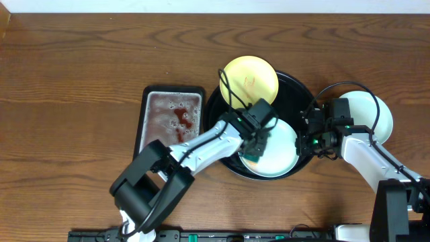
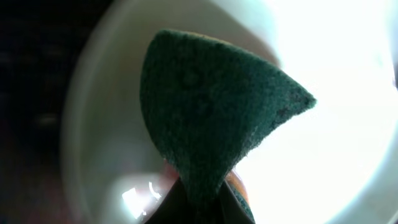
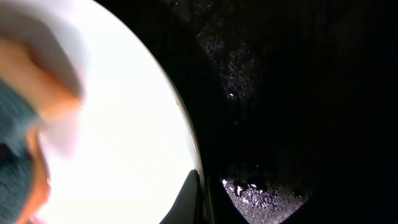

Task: Clean dirty plates on tray and stack at the side
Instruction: 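Scrub the pale green plate held by the right gripper with the left-held sponge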

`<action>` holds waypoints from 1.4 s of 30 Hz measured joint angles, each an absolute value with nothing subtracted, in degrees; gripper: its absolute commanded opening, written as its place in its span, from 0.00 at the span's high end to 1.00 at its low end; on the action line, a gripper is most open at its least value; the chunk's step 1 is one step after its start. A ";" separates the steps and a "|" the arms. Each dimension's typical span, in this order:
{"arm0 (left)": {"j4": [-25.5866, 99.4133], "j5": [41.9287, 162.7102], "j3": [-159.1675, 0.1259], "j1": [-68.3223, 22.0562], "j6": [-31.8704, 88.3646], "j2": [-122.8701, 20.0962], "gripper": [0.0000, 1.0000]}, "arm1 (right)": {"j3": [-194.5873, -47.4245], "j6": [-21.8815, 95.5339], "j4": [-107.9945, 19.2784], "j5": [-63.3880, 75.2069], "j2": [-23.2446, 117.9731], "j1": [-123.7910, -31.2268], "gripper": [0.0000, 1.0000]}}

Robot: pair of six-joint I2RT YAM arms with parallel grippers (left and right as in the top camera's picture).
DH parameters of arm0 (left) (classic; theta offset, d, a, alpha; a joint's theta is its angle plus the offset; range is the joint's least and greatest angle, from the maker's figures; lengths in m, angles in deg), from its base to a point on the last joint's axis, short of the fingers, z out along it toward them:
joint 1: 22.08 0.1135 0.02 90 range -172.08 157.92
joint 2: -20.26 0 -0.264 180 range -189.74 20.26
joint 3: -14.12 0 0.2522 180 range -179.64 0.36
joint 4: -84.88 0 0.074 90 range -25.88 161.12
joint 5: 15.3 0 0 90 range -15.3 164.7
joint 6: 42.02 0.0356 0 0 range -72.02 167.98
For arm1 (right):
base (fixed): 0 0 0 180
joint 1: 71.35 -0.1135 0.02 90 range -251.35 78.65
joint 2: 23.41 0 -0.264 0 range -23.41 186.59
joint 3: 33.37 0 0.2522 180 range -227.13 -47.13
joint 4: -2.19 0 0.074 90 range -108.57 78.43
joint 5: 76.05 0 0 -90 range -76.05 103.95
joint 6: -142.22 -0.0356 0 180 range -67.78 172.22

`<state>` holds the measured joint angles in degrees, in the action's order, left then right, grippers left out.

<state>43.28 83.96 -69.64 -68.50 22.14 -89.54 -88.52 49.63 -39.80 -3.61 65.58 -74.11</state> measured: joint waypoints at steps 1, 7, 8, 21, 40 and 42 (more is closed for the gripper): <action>43.24 83.54 -69.64 -67.91 22.64 -88.97 0.92 | -88.52 49.63 -39.78 -3.65 65.58 -74.11 0.99; 48.44 84.09 -69.60 -67.47 23.14 -85.80 0.92 | -88.52 49.63 -39.67 -3.46 65.58 -74.09 0.99; 49.47 84.35 -69.60 -67.71 22.75 -85.69 0.92 | -88.52 49.61 -39.65 -3.43 65.58 -74.09 0.99; 53.49 85.90 -69.60 -73.66 20.78 -91.70 0.92 | -88.52 49.61 -39.67 -3.33 65.58 -74.09 0.99; 41.45 84.62 -70.12 -64.08 27.80 -80.05 0.92 | -88.52 49.44 -39.63 -3.54 65.58 -74.09 0.99; 38.98 83.50 -70.12 -63.14 28.37 -76.53 0.92 | -88.52 49.44 -39.63 -3.54 65.58 -74.09 0.99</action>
<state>38.98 83.50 -70.12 -63.14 28.37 -76.53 -88.52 49.44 -39.63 -3.54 65.58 -74.09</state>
